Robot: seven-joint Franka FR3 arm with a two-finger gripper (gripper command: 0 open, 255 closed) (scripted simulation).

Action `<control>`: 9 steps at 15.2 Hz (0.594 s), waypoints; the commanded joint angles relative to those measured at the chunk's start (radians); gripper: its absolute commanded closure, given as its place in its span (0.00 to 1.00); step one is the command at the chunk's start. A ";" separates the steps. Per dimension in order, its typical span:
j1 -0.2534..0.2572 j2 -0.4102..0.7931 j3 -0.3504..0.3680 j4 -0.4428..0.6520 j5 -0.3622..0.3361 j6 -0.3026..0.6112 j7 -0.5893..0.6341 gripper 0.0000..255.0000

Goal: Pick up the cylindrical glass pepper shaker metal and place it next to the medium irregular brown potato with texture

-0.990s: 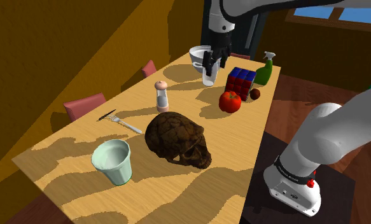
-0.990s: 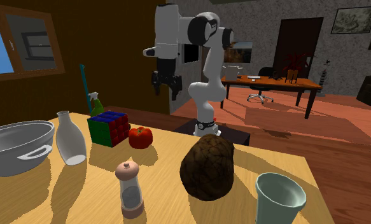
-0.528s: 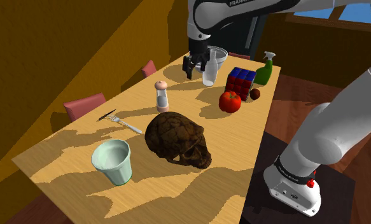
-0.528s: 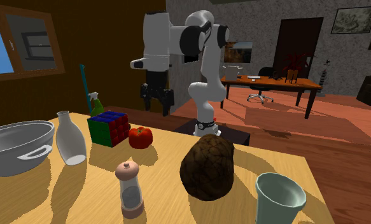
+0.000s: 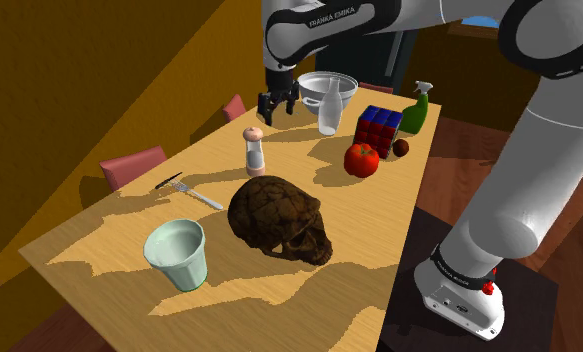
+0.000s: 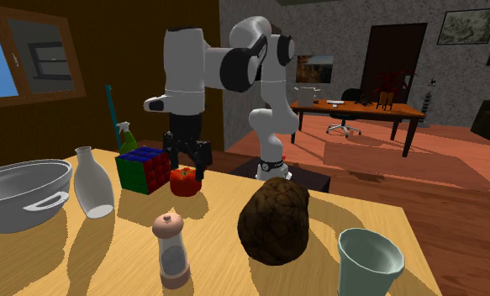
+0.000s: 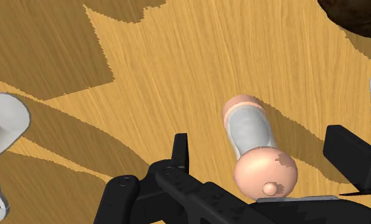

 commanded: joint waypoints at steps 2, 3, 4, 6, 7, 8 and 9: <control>0.010 0.112 0.006 0.105 -0.010 0.017 0.009 0.00; 0.013 0.151 0.007 0.146 -0.013 0.018 0.010 0.00; 0.017 0.190 0.008 0.189 -0.016 0.018 0.012 0.00; 0.025 0.270 0.009 0.282 -0.023 0.013 0.013 0.00; 0.029 0.312 0.010 0.332 -0.026 0.007 0.014 0.00; 0.034 0.355 0.010 0.385 -0.029 0.001 0.014 0.00; 0.037 0.382 0.010 0.420 -0.031 -0.005 0.014 0.00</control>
